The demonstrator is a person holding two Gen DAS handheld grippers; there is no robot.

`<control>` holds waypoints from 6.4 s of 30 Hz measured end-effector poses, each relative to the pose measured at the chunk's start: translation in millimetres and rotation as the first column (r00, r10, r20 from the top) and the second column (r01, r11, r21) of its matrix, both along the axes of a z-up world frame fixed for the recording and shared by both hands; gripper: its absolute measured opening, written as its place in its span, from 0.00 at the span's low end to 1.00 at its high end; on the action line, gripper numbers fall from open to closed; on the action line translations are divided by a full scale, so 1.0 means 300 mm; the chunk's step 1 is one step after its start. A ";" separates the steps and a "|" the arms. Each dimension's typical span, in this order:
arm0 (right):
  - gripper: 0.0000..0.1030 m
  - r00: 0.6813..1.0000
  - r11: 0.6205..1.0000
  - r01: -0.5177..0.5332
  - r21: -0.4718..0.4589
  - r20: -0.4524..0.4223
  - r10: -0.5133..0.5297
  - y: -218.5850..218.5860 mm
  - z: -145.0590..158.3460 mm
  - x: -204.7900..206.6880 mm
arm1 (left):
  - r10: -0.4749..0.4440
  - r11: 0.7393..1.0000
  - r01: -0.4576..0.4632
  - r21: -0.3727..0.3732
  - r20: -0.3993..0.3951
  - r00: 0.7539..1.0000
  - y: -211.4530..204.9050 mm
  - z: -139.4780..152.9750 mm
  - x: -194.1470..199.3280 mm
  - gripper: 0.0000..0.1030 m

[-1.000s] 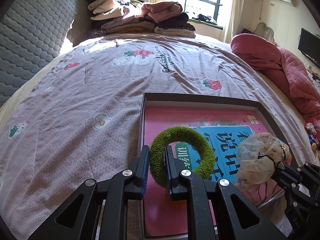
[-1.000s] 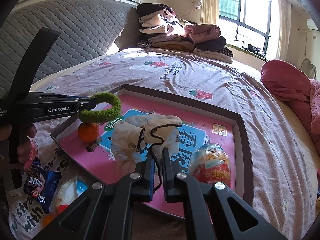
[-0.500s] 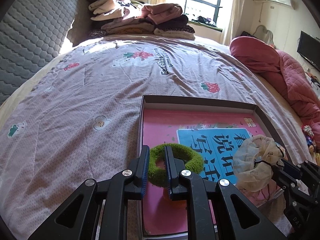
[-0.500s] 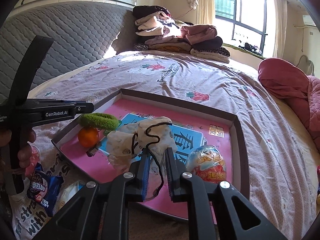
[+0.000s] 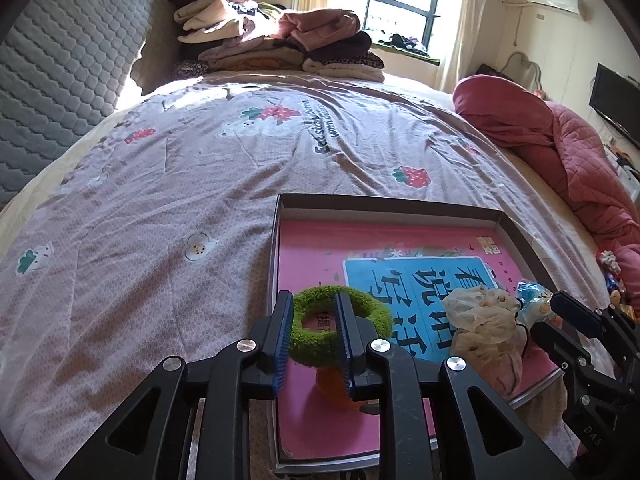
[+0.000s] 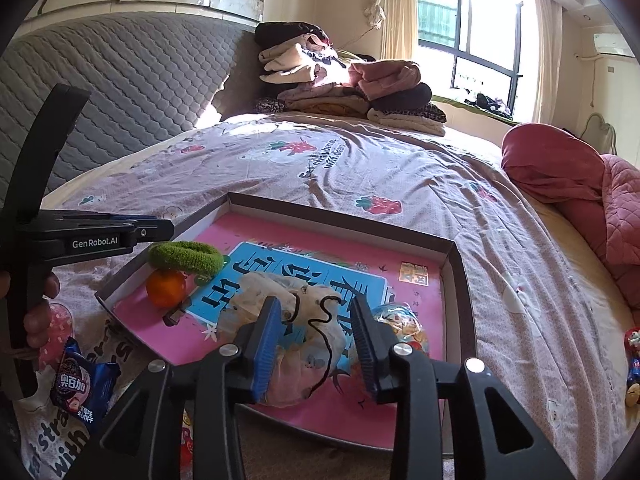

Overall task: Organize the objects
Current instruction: 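Open both grippers to release the ring and cloth bag in the tray, then withdraw both open grippers back toward the remaining items beside the tray, then move left gripper toward the orange while right gripper approaches the walnut-like ball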

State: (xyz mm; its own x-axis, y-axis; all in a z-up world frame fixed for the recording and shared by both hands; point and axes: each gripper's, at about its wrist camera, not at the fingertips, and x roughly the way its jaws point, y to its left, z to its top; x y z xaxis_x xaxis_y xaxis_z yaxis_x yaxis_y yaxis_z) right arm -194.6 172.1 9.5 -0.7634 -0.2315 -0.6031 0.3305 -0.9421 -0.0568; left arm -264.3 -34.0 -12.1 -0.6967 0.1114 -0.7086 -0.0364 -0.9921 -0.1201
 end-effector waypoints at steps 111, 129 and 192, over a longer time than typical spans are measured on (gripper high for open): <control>0.52 0.988 0.983 -0.004 -0.183 -0.150 -0.024 0.111 0.231 0.452 | -0.017 0.999 0.013 -0.033 -0.145 0.989 0.125 0.191 0.644 0.70; 0.52 0.989 0.982 0.006 -0.191 -0.146 -0.035 0.136 0.228 0.485 | -0.059 0.997 0.051 -0.065 -0.114 0.992 0.166 0.163 0.679 0.70; 0.52 0.989 0.995 -0.046 -0.086 0.139 0.058 0.050 -0.037 0.475 | -0.189 0.974 0.197 -0.109 0.080 0.979 0.274 -0.088 0.677 0.70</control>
State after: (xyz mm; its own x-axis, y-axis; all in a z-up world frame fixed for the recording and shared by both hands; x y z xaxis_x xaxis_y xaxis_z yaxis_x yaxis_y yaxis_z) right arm -52.1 187.1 -1.4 -0.6578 -0.3219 -0.6810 0.3786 -0.9229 0.0705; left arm -61.3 48.2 -38.5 -0.6190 0.1531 -0.7703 -0.2240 -0.9745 -0.0137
